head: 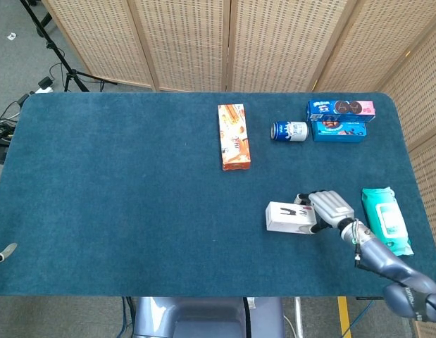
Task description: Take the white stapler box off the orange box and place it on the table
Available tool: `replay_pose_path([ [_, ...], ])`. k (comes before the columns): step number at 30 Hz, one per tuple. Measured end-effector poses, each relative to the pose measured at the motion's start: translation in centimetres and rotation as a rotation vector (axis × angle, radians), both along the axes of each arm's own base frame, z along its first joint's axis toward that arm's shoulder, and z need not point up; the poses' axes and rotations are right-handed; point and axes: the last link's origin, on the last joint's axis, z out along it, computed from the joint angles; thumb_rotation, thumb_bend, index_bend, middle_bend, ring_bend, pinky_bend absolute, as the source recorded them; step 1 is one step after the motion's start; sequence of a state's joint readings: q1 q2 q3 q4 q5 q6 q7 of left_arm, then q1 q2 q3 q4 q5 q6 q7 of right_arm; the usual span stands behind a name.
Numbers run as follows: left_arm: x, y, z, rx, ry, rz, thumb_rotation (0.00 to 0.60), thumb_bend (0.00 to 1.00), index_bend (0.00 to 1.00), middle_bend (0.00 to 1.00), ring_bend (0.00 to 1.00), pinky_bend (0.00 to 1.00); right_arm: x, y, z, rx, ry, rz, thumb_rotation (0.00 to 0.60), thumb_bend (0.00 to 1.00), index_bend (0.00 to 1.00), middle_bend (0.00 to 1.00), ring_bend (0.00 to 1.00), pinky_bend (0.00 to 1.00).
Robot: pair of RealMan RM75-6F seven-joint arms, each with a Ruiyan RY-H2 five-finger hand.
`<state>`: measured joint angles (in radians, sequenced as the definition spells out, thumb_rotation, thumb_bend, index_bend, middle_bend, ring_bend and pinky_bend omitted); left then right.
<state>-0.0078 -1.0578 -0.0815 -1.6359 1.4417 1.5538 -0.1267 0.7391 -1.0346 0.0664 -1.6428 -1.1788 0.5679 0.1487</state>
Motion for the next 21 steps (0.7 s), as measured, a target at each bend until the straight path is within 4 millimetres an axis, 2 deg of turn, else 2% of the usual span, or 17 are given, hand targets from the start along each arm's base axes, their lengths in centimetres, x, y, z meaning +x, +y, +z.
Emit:
replay_pose_path([
  [4, 0.0, 0.0, -0.1, -0.008, 0.008, -0.001, 0.600, 0.00, 0.00, 0.00, 0.00, 0.00, 1.4, -0.3, 0.8, 0.136, 0.030, -0.105, 0.600, 0.98, 0.51, 0.48, 0.33, 0.25],
  [9, 0.0, 0.1, -0.2, -0.008, 0.012, 0.004, 0.600, 0.00, 0.00, 0.00, 0.00, 0.00, 3.4, -0.7, 0.6, 0.314, 0.087, -0.199, 0.600, 1.00, 0.51, 0.47, 0.33, 0.25],
  [11, -0.1, 0.1, -0.2, -0.007, 0.011, 0.007, 0.600, 0.00, 0.00, 0.00, 0.00, 0.00, 3.8, -1.1, 0.4, 0.345, 0.109, -0.218, 0.600, 1.00, 0.51, 0.43, 0.30, 0.25],
  [12, -0.1, 0.1, -0.2, -0.007, 0.010, 0.007, 0.600, 0.00, 0.00, 0.00, 0.00, 0.00, 3.9, -1.2, 0.3, 0.355, 0.117, -0.226, 0.600, 0.97, 0.49, 0.35, 0.24, 0.25],
  [13, -0.1, 0.1, -0.2, -0.007, 0.010, 0.007, 0.600, 0.00, 0.00, 0.00, 0.00, 0.00, 3.9, -1.3, 0.2, 0.355, 0.118, -0.232, 0.600, 0.92, 0.45, 0.28, 0.18, 0.25],
  [14, -0.1, 0.1, -0.2, -0.007, 0.011, 0.008, 0.600, 0.00, 0.00, 0.00, 0.00, 0.00, 3.8, -1.3, 0.1, 0.352, 0.118, -0.239, 0.600, 0.82, 0.36, 0.16, 0.09, 0.25],
  [15, -0.1, 0.1, -0.2, -0.007, 0.011, 0.008, 0.600, 0.00, 0.00, 0.00, 0.00, 0.00, 3.6, -1.4, 0.0, 0.345, 0.117, -0.248, 0.600, 0.68, 0.21, 0.06, 0.03, 0.22],
  [16, -0.1, 0.1, -0.2, -0.007, 0.012, 0.007, 0.600, 0.00, 0.00, 0.00, 0.00, 0.00, 3.4, -1.4, -0.1, 0.338, 0.116, -0.252, 0.600, 0.59, 0.13, 0.02, 0.00, 0.19],
  [17, -0.1, 0.1, -0.2, -0.007, 0.012, 0.007, 0.600, 0.00, 0.00, 0.00, 0.00, 0.00, 3.3, -1.5, -0.2, 0.329, 0.114, -0.252, 0.600, 0.46, 0.04, 0.00, 0.00, 0.14],
  [18, -0.1, 0.1, -0.2, -0.007, 0.013, 0.006, 0.600, 0.00, 0.00, 0.00, 0.00, 0.00, 3.3, -1.6, -0.4, 0.315, 0.108, -0.249, 0.600, 0.35, 0.00, 0.00, 0.00, 0.10],
  [21, 0.0, 0.1, -0.2, -0.007, 0.013, 0.006, 0.600, 0.00, 0.00, 0.00, 0.00, 0.00, 3.2, -2.0, -0.6, 0.272, 0.091, -0.234, 0.600, 0.12, 0.00, 0.00, 0.00, 0.06],
])
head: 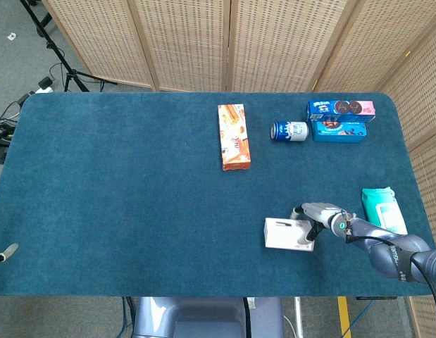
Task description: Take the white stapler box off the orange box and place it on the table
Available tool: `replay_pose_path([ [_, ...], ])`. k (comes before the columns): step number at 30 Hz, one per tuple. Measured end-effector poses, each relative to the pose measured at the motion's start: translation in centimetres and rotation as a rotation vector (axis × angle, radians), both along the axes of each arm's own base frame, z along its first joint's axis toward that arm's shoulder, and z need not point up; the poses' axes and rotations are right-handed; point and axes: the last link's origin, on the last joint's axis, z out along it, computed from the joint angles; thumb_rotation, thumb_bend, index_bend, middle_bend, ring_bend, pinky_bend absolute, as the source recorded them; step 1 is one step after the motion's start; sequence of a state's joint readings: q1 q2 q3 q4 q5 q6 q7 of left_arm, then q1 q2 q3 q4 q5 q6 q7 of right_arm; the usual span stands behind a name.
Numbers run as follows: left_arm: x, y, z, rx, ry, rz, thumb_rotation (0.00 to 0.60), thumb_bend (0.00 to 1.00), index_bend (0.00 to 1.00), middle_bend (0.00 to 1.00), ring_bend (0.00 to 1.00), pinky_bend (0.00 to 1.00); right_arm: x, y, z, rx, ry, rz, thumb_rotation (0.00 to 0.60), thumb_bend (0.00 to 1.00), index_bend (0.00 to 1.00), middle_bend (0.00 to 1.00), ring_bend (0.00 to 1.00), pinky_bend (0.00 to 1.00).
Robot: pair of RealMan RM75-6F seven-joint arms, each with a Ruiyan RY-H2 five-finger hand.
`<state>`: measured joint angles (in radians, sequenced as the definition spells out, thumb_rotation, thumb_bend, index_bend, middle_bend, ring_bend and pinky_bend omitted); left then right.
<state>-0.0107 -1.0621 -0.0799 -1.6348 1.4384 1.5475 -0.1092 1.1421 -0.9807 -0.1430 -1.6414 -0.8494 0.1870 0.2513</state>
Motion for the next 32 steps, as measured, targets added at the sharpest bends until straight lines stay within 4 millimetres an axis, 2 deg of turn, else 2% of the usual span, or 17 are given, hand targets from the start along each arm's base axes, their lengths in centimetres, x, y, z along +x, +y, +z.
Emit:
replay_pose_path([
  [3, 0.0, 0.0, 0.0, 0.001, -0.001, 0.000, 0.600, 0.00, 0.00, 0.00, 0.00, 0.00, -0.1, -0.3, -0.1, -0.048, -0.013, 0.019, 0.600, 0.05, 0.00, 0.00, 0.00, 0.05],
  [10, 0.1, -0.1, 0.1, 0.005, -0.005, -0.003, 0.600, 0.00, 0.00, 0.00, 0.00, 0.00, 0.4, -0.7, 0.7, -0.198, -0.060, 0.078, 0.600, 0.05, 0.00, 0.00, 0.00, 0.04],
  [15, 0.0, -0.2, 0.3, 0.012, -0.014, -0.006, 0.600, 0.00, 0.00, 0.00, 0.00, 0.00, 0.7, 0.9, 2.3, -0.290, -0.111, 0.121, 0.600, 0.00, 0.00, 0.00, 0.00, 0.00],
  [20, 0.1, -0.2, 0.3, 0.013, -0.016, -0.014, 0.600, 0.00, 0.00, 0.00, 0.00, 0.00, -0.2, 2.1, 3.5, -0.416, -0.142, 0.219, 0.600, 0.00, 0.00, 0.00, 0.00, 0.00],
  [23, 0.1, -0.1, 0.2, 0.013, -0.013, -0.020, 0.600, 0.00, 0.00, 0.00, 0.00, 0.00, -1.5, 3.0, 4.1, -0.536, -0.154, 0.300, 0.600, 0.00, 0.00, 0.00, 0.00, 0.00],
  [26, 0.1, 0.0, 0.0, 0.005, -0.008, -0.021, 0.600, 0.00, 0.00, 0.00, 0.00, 0.00, -3.7, 4.7, 4.5, -0.677, -0.154, 0.369, 0.600, 0.00, 0.00, 0.00, 0.00, 0.00],
  [30, 0.2, 0.1, -0.1, 0.002, -0.005, -0.024, 0.600, 0.00, 0.00, 0.00, 0.00, 0.00, -7.2, 8.4, 4.3, -0.840, -0.121, 0.420, 0.600, 0.00, 0.00, 0.00, 0.00, 0.00],
  [32, 0.2, 0.0, -0.1, 0.004, -0.006, -0.027, 0.600, 0.00, 0.00, 0.00, 0.00, 0.00, -8.3, 9.9, 4.2, -0.888, -0.096, 0.437, 0.600, 0.00, 0.00, 0.00, 0.00, 0.00],
])
